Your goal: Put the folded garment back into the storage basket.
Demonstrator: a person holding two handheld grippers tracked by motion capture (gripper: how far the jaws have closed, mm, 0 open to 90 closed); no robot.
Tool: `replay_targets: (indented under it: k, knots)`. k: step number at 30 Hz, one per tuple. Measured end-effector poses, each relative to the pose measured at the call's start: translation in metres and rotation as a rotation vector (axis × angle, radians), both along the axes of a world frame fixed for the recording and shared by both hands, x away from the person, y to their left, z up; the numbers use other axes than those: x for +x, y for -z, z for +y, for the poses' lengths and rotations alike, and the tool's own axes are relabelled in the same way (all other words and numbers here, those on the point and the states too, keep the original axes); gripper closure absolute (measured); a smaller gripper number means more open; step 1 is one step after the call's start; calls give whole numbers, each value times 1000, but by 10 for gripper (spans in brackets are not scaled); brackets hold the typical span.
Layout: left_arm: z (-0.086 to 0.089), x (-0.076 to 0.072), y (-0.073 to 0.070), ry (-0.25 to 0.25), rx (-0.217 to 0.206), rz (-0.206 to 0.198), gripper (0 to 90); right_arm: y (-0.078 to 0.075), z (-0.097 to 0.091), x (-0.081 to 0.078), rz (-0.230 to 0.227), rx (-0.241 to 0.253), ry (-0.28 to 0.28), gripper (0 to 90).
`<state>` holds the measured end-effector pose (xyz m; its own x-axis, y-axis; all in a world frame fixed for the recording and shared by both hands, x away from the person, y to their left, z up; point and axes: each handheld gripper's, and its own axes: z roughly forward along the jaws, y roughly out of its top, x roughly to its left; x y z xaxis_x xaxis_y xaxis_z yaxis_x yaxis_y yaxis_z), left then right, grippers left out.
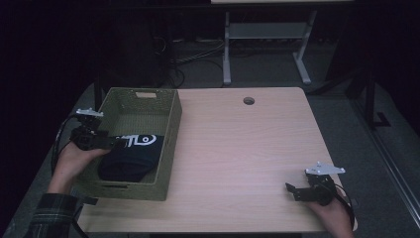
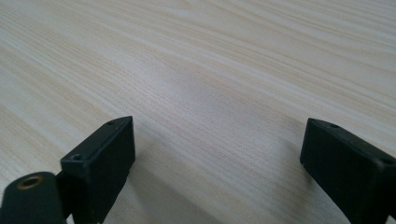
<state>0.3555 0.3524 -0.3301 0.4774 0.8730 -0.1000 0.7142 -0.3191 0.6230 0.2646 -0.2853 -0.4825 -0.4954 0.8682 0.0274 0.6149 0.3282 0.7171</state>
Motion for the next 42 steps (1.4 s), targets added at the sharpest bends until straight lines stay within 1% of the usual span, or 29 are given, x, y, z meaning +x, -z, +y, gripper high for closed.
replay_targets:
  k: [1,2,3,5,6,7,10,11,12,13,15,16,17,21,25,26,27,29,30,31,32,33,34,36,37,38,39,40,42]
  knots:
    - [0,0,0,0,0,0,130,0,0,0,0,0,0,99]
    - [-7,-2,-2,19,-7,-8,130,0,0,0,0,0,1,99]
    - [-7,-2,-2,19,-7,-8,130,0,0,0,0,0,1,99]
    - [-15,-4,-3,39,-19,-14,130,0,0,0,1,1,0,99]
    - [-23,-5,-5,55,-37,-25,130,0,0,0,1,1,0,99]
    - [-23,-5,-5,55,-37,-25,130,0,0,0,1,1,0,99]
    - [-35,-7,-10,79,-52,-49,130,0,0,0,1,1,0,99]
    - [-40,-7,-11,86,-55,-56,130,0,0,0,0,-1,0,99]
    - [-49,-9,-14,99,-66,-71,130,0,0,0,0,1,1,99]
    - [-49,-9,-14,99,-66,-71,130,0,0,0,0,1,1,99]
    - [-59,-10,-16,116,-74,-85,130,0,0,0,0,0,1,99]
    - [-70,-12,-17,132,-78,-99,130,0,0,0,-1,0,0,99]
    - [-70,-12,-17,132,-78,-99,130,0,0,0,-1,0,0,99]
    - [-92,-15,-18,167,-87,-122,130,0,0,0,-1,0,3,99]
    - [-116,-18,-16,208,-93,-129,130,0,0,0,1,1,1,99]
    - [-127,-19,-15,223,-93,-129,130,0,0,0,0,2,2,99]
    - [-127,-19,-15,223,-93,-129,130,0,0,0,0,2,2,99]
    - [-142,-21,-12,244,-106,-136,130,0,0,0,0,2,2,99]
    - [-146,-22,-11,253,-107,-138,130,0,0,0,0,2,2,99]
    - [-146,-22,-11,253,-107,-138,130,0,0,0,0,2,2,99]
    - [-156,-24,-8,262,-105,-148,130,0,0,0,0,2,2,99]
    - [-156,-24,-8,262,-105,-148,130,0,0,0,0,2,2,99]
    - [-161,-25,-7,268,-102,-156,130,0,0,0,0,2,2,99]
    - [-171,-27,-3,267,-112,-174,131,0,0,0,0,2,2,99]
    - [-171,-27,-3,267,-112,-174,131,0,0,0,0,2,2,99]
    - [-179,-28,1,278,-120,-175,131,0,0,0,1,1,1,99]
    - [-179,-28,1,278,-120,-175,131,0,0,0,1,1,1,99]
    - [-186,-29,6,297,-130,-171,131,0,0,0,0,2,2,99]
    - [-191,-30,8,306,-132,-174,131,0,0,0,0,2,2,99]
